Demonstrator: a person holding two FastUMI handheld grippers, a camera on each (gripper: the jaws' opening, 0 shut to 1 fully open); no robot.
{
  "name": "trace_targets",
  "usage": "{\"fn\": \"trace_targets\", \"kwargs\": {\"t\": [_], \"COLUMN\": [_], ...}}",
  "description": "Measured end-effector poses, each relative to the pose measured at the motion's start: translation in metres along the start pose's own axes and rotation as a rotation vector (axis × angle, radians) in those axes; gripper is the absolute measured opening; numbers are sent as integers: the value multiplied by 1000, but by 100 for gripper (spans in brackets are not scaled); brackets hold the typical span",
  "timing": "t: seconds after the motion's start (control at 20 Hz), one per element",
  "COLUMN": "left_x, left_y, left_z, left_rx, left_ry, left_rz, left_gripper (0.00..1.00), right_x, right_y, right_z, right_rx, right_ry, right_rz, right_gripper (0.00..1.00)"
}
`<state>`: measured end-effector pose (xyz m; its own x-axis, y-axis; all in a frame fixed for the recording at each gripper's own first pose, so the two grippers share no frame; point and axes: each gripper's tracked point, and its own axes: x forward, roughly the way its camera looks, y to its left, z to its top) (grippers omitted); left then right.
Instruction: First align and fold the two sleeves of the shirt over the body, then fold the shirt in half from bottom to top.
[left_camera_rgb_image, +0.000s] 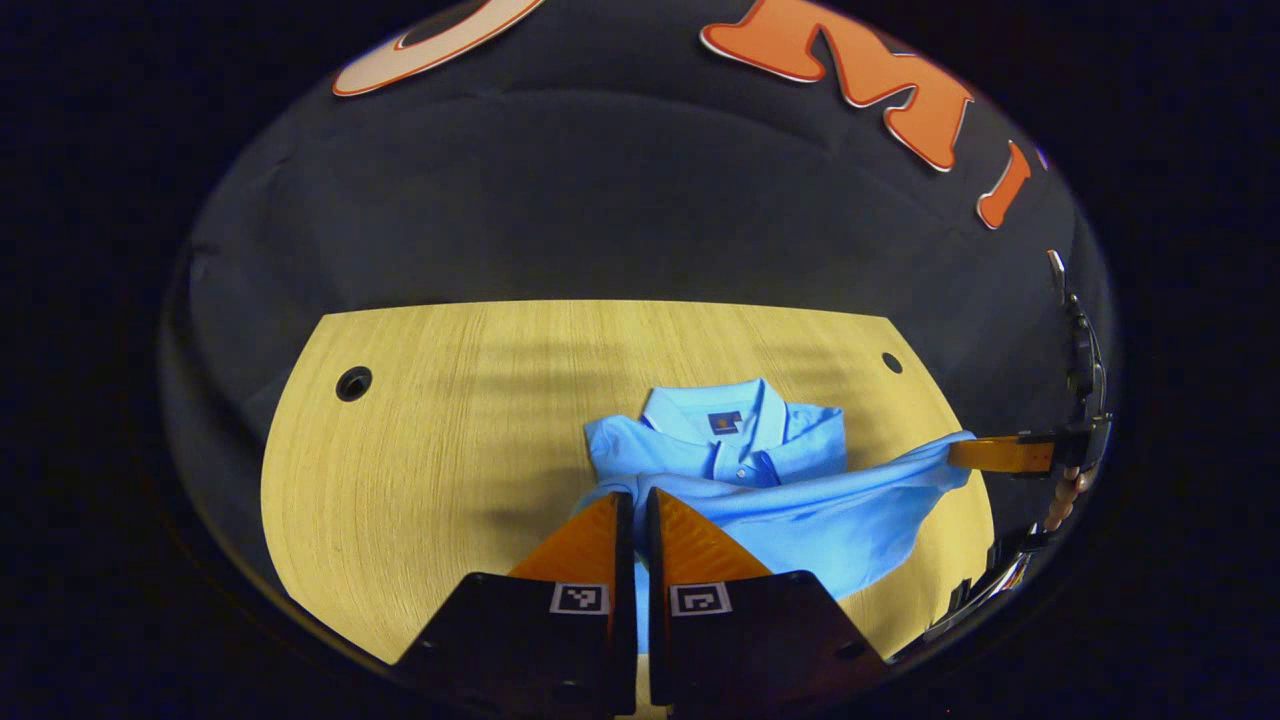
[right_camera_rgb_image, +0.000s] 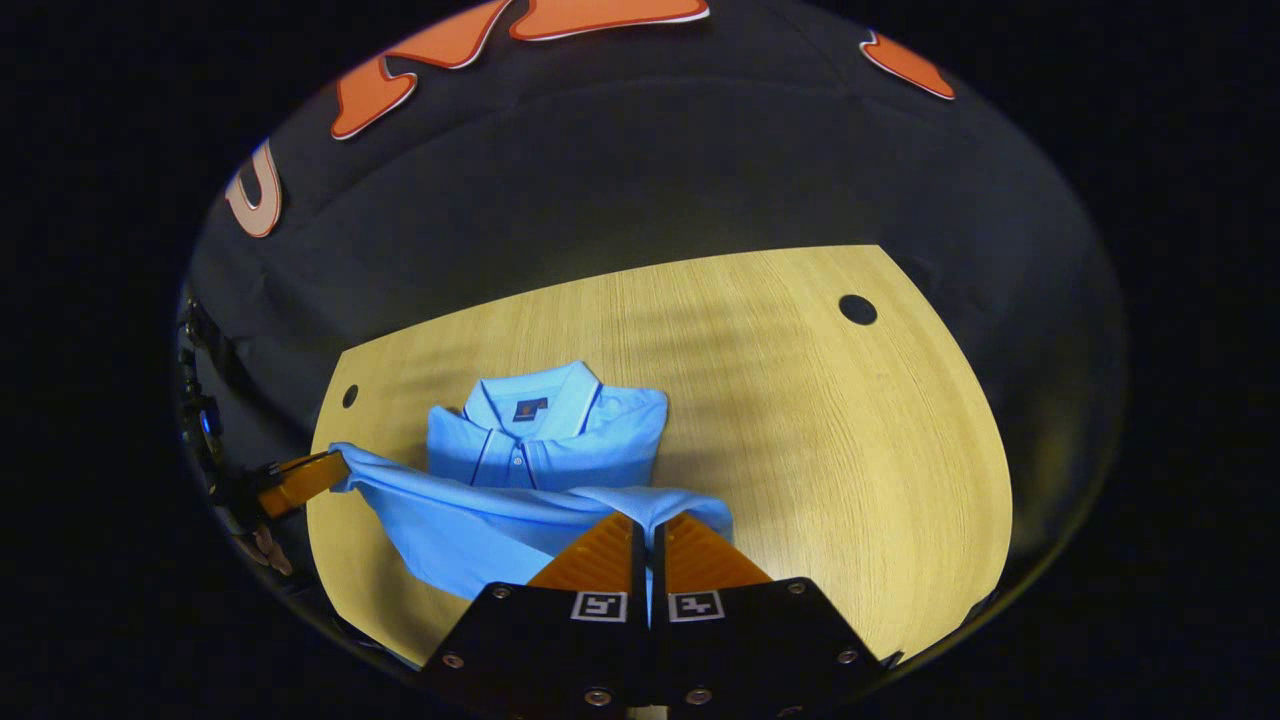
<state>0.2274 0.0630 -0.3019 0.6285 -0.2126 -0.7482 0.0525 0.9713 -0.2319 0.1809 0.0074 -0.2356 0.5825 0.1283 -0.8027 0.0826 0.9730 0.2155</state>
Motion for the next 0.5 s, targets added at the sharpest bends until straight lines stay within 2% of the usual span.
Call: {"fn": "trace_targets", "kwargs": {"t": [0.3, 0.5], "left_x": [38, 56], "left_y": [23, 28], "left_z": [16, 22], "left_rx": [-83, -63], "left_ry": [-24, -39], "left_rz": [91, 120], "left_gripper": [8, 11], "right_x": [47, 73], "right_y": [12, 13], "right_z": [26, 44], "right_rx": [-13, 49], "right_ry": [22, -7], "right_rz": [80, 106], "right_gripper": [1, 3]}}
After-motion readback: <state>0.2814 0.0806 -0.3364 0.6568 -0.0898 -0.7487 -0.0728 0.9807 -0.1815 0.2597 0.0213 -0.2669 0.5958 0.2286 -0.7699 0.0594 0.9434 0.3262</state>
